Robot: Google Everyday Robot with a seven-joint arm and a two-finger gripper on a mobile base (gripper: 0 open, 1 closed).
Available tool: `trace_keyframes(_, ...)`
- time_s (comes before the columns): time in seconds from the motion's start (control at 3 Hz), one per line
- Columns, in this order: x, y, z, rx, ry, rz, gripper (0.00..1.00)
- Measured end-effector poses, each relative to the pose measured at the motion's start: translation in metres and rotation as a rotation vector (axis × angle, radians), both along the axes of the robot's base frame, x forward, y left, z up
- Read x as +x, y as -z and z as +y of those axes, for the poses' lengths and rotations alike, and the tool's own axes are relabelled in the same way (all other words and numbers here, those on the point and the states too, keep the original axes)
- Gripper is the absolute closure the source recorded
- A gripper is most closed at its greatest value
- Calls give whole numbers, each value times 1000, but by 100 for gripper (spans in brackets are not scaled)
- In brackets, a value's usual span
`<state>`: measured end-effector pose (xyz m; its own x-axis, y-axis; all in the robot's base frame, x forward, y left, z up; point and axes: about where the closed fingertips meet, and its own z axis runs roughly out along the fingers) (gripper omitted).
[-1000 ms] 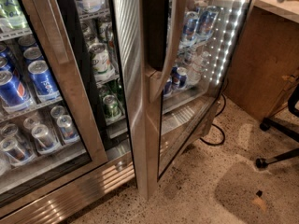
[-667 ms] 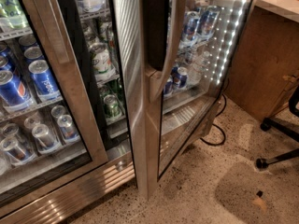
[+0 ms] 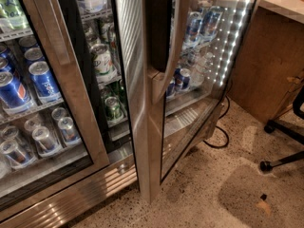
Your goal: Open right fridge door
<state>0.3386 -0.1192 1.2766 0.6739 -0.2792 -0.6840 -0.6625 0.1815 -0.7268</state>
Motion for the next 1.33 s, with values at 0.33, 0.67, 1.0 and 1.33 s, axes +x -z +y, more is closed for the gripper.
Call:
trace_keyframes(0.33,-7,5,2,78,8,46,0)
trace_keyframes(0.67,-29,12,16,217,24,115,0)
trace_keyframes(1.0,-43,34,29,314,43,212,6)
trace_keyframes(1.33,-51,57,33,326,76,277,0)
